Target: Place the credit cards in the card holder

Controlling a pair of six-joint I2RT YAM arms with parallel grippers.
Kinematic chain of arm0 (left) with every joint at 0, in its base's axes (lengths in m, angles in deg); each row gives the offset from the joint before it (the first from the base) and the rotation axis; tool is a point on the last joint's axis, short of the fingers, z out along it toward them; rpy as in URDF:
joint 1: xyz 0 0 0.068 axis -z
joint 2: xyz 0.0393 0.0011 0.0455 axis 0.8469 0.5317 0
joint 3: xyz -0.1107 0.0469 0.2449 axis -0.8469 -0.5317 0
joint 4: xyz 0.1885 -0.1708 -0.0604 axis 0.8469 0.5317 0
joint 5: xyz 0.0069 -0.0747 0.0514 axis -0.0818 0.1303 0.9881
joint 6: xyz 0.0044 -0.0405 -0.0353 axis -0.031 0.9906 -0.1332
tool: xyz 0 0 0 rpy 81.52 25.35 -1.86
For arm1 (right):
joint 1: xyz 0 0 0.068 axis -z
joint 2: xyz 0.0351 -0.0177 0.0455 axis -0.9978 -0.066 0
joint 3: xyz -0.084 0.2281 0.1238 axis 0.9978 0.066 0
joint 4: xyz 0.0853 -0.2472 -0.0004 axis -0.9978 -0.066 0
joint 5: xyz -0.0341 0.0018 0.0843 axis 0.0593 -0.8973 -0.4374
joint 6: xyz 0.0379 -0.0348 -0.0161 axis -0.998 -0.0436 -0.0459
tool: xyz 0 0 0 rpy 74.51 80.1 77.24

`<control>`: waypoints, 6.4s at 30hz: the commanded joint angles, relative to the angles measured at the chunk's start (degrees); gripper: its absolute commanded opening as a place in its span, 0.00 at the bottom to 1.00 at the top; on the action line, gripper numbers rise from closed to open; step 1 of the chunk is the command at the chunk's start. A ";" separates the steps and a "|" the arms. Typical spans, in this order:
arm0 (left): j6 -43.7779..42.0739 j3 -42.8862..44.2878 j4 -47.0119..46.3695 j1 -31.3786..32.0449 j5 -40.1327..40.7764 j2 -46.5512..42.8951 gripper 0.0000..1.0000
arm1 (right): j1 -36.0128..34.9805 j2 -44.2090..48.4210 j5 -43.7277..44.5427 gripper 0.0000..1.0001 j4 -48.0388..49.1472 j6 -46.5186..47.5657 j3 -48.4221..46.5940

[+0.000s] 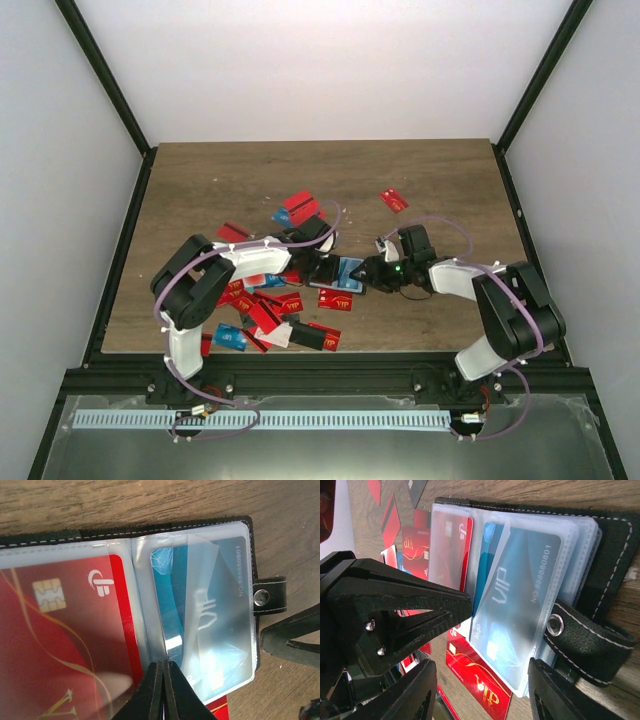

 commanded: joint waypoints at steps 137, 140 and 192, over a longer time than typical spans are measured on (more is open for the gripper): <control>50.96 -56.56 -24.41 26.99 28.08 -49.84 0.46 | -36.84 -9.00 9.07 0.53 -0.99 1.70 -4.61; 51.20 -57.03 -27.11 27.00 29.16 -48.60 0.46 | -36.91 -9.60 8.17 0.53 -0.12 1.44 -4.63; 36.06 -52.43 -18.66 23.93 41.87 -69.69 0.04 | -23.51 7.65 4.96 0.56 1.94 -0.52 -4.21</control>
